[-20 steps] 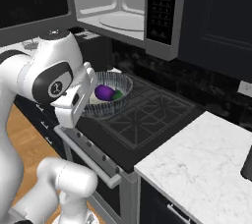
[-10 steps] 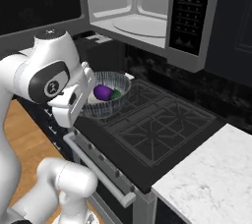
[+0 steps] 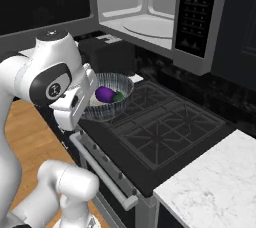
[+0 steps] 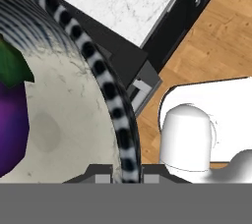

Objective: Pick the eggplant from the sink and place it in the bowl. Then pick the bowl and place it in the microwave. Then close the microwave door and press the start button.

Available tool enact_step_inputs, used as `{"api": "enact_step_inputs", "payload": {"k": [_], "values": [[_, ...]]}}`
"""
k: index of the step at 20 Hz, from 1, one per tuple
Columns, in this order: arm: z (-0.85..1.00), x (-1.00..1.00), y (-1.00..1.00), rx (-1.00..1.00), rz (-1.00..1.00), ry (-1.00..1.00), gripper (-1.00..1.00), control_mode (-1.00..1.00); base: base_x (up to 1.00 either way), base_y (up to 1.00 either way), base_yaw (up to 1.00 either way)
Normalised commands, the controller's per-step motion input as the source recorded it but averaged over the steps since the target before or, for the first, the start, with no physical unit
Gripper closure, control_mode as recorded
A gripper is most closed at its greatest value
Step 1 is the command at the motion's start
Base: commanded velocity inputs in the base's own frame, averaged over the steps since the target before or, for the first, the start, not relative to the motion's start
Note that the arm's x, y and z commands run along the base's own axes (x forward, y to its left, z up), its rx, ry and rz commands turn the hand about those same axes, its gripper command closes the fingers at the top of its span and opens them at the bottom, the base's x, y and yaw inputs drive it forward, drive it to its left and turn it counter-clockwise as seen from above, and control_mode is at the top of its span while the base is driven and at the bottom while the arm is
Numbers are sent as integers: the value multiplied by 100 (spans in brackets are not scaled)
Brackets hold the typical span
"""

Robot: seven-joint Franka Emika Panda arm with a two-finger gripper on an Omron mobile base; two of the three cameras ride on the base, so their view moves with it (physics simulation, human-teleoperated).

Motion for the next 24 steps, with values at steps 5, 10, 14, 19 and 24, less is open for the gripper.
{"api": "enact_step_inputs", "payload": {"k": [5,10,14,19,24], "values": [[0,0,0,0,0,0,100,100,11,-35,28],[0,0,0,0,0,0,100,100,1,-2,-13],[0,0,0,0,0,0,100,100,7,0,-43],[0,0,0,0,0,0,100,100,2,9,-19],[0,0,0,0,0,0,100,100,0,12,-4]]}}
